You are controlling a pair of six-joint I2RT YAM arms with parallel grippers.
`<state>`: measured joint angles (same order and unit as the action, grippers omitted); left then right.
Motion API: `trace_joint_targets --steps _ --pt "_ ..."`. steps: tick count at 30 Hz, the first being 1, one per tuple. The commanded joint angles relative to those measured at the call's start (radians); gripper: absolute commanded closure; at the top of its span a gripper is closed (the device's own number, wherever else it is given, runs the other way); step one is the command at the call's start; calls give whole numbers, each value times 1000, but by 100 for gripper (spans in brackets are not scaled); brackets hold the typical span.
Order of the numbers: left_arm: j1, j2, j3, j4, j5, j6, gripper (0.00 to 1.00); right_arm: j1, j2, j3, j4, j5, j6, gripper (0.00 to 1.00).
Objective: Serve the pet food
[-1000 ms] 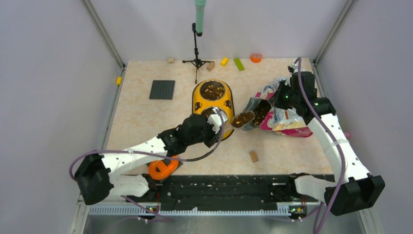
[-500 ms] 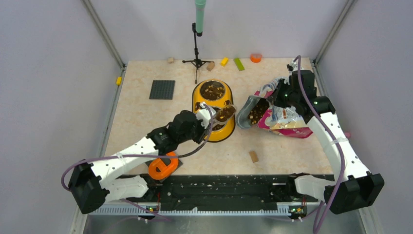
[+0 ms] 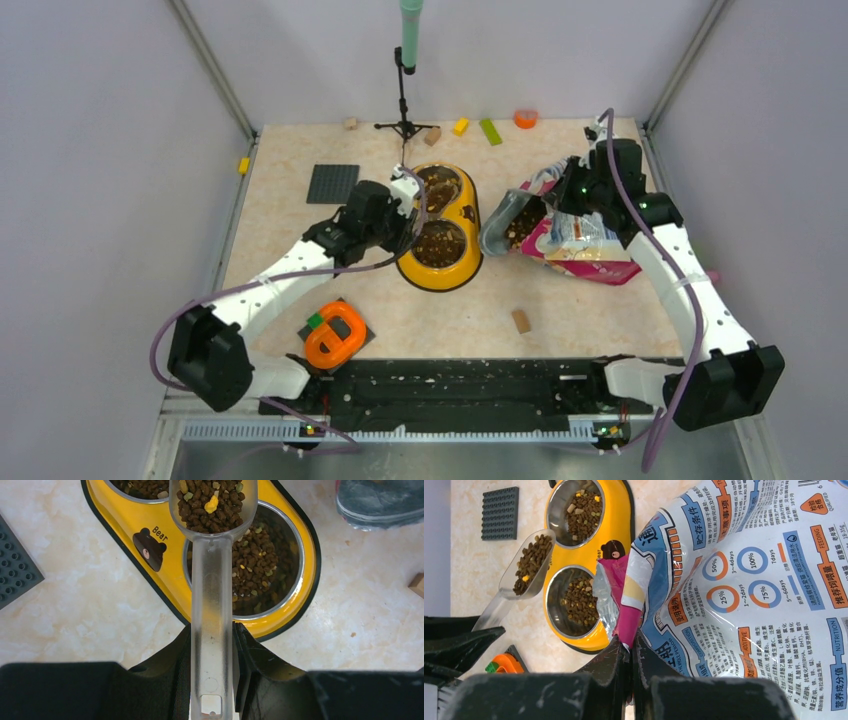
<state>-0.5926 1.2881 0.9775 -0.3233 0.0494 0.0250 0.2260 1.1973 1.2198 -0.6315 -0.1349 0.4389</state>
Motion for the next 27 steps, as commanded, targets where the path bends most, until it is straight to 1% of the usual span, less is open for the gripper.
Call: trace_joint_targets --steps 1,8,11,15,19,27 --pt "36 79 130 -28 24 -22 100 4 -14 96 170 -46 14 100" --pt "80 244 309 -139 64 -123 100 4 -9 89 182 -43 15 100" --pt "82 311 366 -191 33 -143 100 3 -7 88 186 -41 14 100" --pt "86 393 460 -300 -3 -181 100 4 -5 89 184 -35 15 100" --pt "88 460 592 -418 8 -241 100 3 0 88 180 -35 15 100" --pt "125 619 826 -616 134 -418 100 4 0 77 183 -34 18 100"
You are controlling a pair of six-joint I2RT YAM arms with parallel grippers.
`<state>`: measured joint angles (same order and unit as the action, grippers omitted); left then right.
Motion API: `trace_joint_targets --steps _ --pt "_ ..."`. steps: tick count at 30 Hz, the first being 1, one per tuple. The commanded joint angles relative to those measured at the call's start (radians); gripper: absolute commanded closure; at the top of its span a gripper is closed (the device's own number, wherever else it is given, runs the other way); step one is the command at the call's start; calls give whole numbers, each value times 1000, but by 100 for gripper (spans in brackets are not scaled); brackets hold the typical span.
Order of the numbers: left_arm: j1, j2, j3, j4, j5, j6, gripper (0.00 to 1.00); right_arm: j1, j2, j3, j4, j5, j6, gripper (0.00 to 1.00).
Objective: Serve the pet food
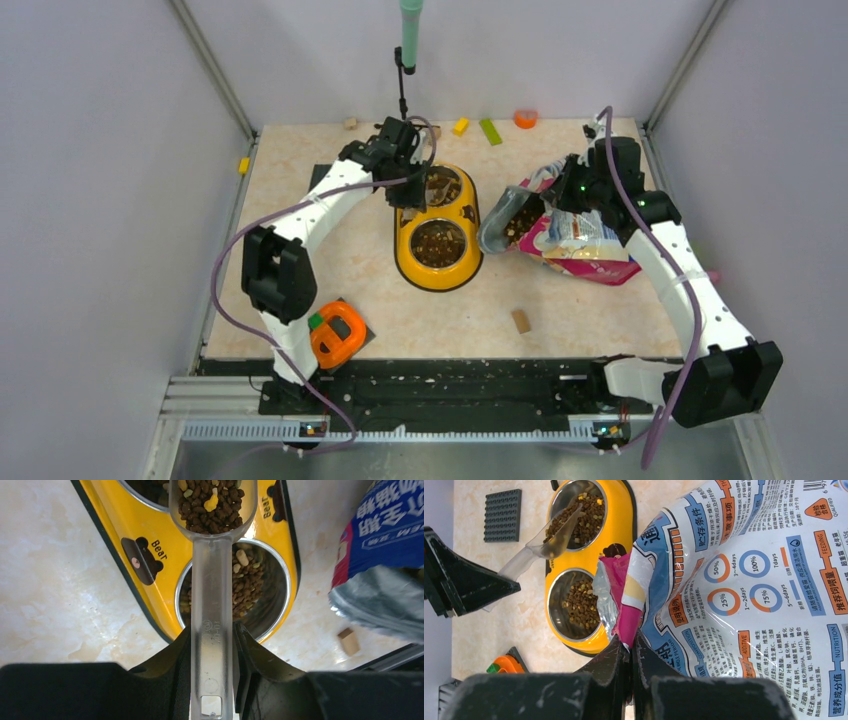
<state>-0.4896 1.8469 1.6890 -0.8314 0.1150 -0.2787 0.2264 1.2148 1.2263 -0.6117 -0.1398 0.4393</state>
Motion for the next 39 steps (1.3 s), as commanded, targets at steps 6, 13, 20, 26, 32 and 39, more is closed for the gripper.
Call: trace_joint_targets --steps 6,13,20,26,32,39 --pt "36 124 192 -174 115 -161 100 3 -25 53 163 -27 17 100" --pt "99 145 208 -134 329 -302 100 3 -33 42 167 -28 20 100" --pt "133 124 135 -41 431 -421 100 2 -44 54 145 -7 3 100" --pt "155 126 105 -4 481 -513 100 4 -54 49 142 -6 4 100" --pt "171 92 32 101 514 -656 100 4 -64 38 142 -6 6 100" --pt "189 78 -12 121 504 -728 100 3 -74 30 142 -6 9 100"
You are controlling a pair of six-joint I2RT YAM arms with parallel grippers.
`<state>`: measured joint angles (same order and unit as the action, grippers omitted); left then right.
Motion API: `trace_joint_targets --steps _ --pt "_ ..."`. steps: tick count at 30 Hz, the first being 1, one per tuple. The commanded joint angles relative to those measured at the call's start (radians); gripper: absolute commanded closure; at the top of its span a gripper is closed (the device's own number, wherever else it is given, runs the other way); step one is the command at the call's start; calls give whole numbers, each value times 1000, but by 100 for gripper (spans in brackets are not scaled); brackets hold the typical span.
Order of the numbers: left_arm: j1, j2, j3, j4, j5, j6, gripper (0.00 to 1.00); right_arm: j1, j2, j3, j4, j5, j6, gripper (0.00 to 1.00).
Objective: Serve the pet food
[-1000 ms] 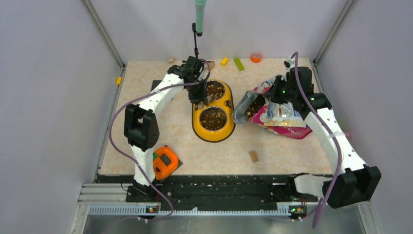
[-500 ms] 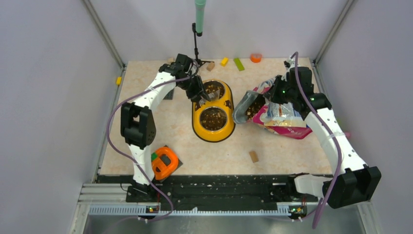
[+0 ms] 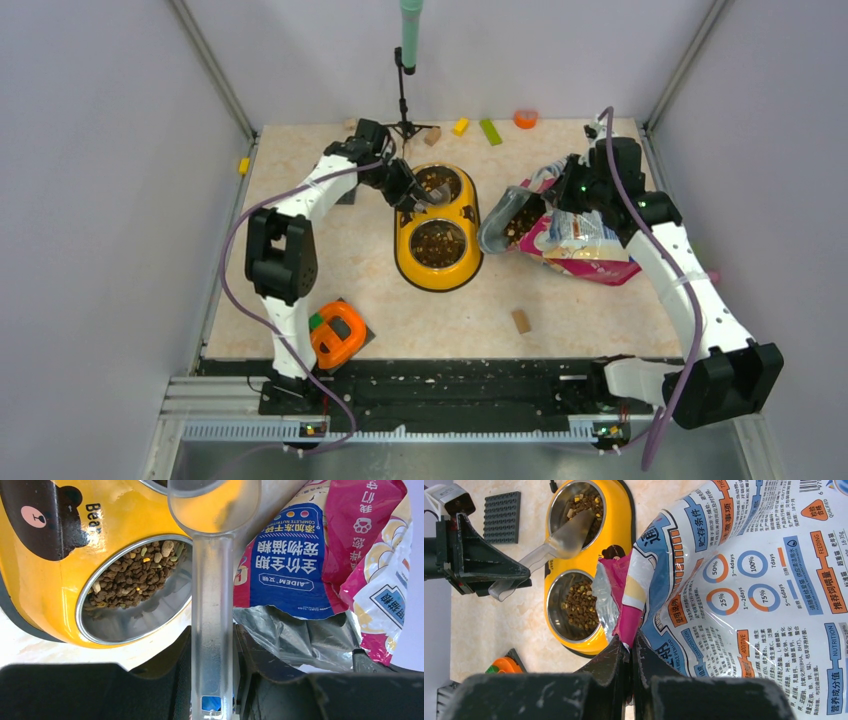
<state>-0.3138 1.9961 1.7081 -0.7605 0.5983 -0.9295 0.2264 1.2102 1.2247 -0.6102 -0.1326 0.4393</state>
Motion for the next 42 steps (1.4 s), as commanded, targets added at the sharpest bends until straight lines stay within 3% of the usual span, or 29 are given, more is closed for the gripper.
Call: trace_joint_targets --steps 1,30,42 --pt "18 -78 -46 65 26 -95 100 3 -72 30 142 -15 10 100" --pt "73 -261 -384 618 218 -601 100 3 -113 8 130 -14 22 100" --pt "76 -347 -447 777 233 -709 100 2 -136 3 122 -15 26 100"
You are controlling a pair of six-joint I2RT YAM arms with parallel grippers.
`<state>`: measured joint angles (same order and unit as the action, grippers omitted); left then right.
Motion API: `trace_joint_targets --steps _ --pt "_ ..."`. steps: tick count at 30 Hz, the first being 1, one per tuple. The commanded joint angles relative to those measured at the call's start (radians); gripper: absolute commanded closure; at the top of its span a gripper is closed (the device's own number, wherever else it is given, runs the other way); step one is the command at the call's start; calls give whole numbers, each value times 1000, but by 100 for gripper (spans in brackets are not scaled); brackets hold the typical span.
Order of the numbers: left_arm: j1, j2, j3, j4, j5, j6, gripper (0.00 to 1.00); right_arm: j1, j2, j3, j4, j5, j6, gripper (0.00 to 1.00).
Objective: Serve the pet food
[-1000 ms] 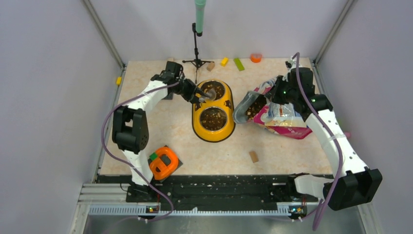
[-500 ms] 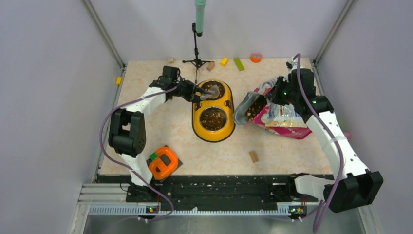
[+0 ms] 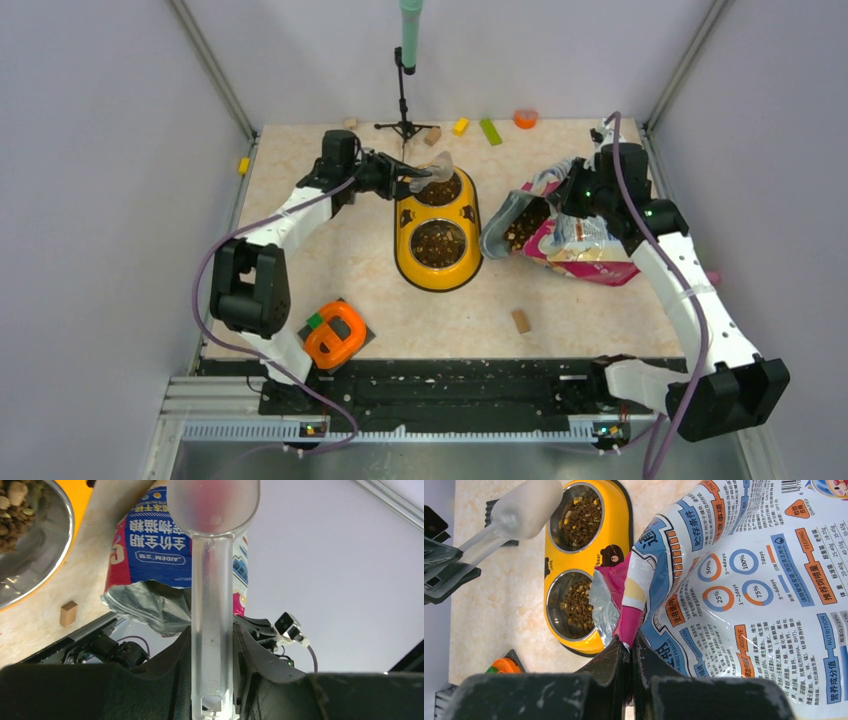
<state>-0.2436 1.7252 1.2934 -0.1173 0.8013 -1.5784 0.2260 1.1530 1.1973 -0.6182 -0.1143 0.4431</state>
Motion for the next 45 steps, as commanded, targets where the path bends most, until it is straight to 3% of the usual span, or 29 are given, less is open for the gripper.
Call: trace_joint_targets --steps 1,3,6,9,11,16,20,25,30,41,44,45 --pt "7 -85 -40 147 29 -60 100 3 -81 30 130 -34 22 100" --pt "9 -105 -37 110 16 -8 100 3 -85 30 126 -35 19 100" --pt "19 -135 59 -178 -87 272 100 3 -90 33 121 -34 14 100" --pt "20 -180 139 -422 -244 598 100 4 -97 32 112 -31 9 100" --pt "23 -208 145 -492 -346 743 100 3 -100 26 113 -37 7 100" --pt "21 -242 111 -687 -726 980 100 4 -98 8 131 -59 13 100" --pt "20 -313 -73 -625 -1077 990 100 3 -91 3 144 -70 18 100" --pt "23 -333 -170 -672 -1356 784 100 3 -82 1 154 -77 20 100" --pt "24 -264 -182 -695 -1386 592 100 3 -69 1 174 -89 30 100" --pt "30 -194 -234 -621 -1376 478 100 3 -86 5 151 -65 29 100" --pt "32 -160 -202 -650 -1348 485 73 3 -90 4 148 -61 28 100" --pt "32 -151 -187 -660 -1336 493 54 4 -90 4 147 -59 27 100"
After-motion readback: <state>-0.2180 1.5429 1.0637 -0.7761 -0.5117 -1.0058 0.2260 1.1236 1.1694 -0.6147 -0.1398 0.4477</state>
